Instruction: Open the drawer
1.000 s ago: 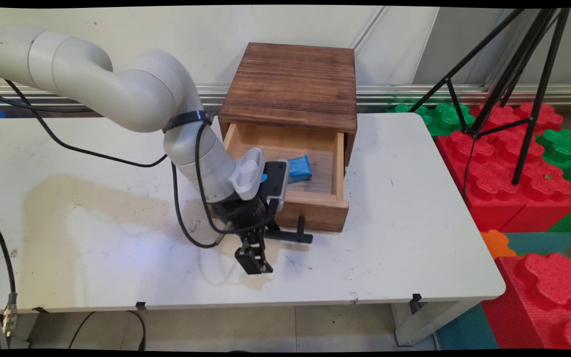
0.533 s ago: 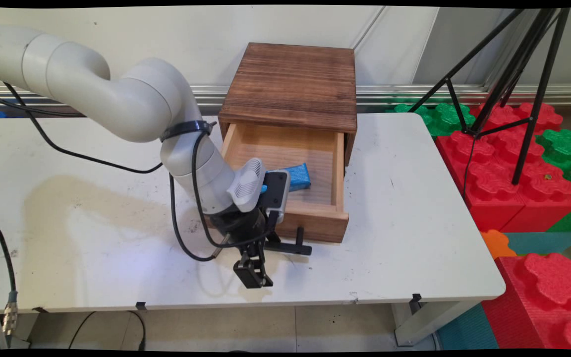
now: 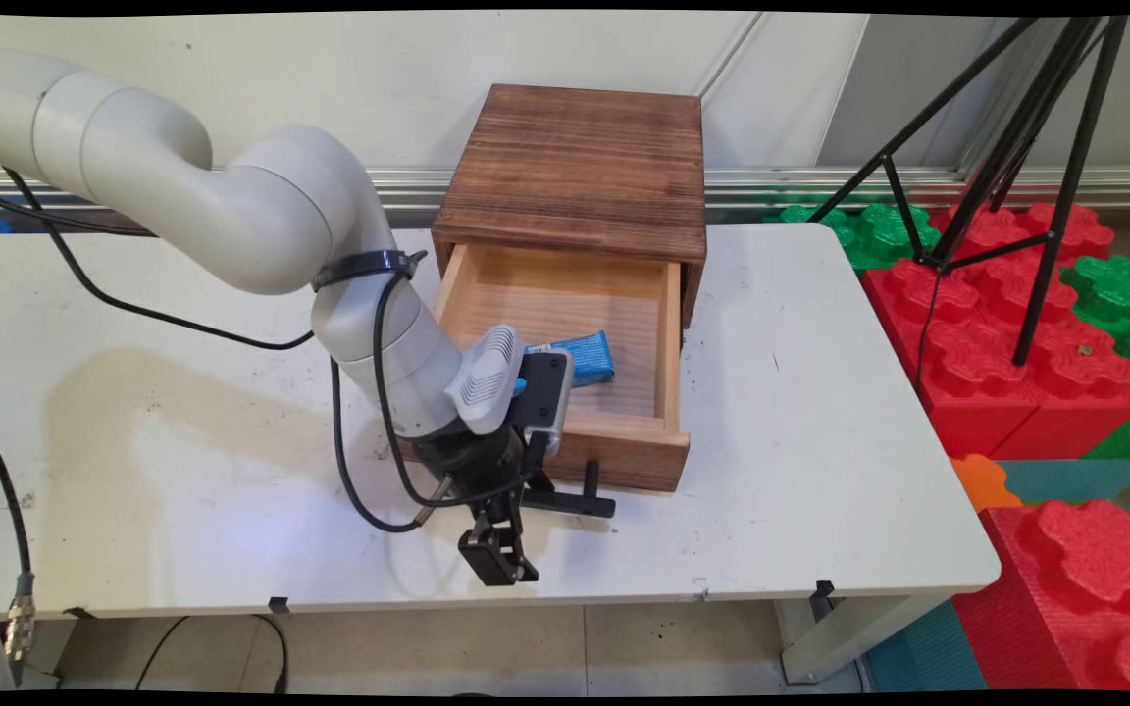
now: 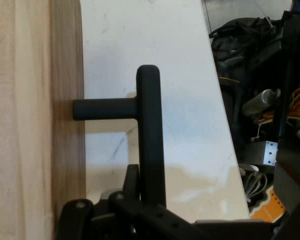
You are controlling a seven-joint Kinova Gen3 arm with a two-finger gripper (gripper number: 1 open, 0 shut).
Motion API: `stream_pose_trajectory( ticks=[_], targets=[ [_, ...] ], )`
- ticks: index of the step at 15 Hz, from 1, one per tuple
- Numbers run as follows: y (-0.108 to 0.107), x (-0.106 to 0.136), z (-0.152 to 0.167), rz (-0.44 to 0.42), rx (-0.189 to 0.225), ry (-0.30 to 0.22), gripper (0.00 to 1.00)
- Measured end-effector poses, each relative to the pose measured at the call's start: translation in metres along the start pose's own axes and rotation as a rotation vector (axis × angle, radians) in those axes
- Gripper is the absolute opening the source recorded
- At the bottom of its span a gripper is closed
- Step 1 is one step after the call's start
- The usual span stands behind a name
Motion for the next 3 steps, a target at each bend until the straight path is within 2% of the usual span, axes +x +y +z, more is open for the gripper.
stream_pose_trajectory(
  ticks=[3],
  targets=[
    [0.0029,-0.0007,-0.001,0.001,0.004,-0.001,1.0]
  ],
)
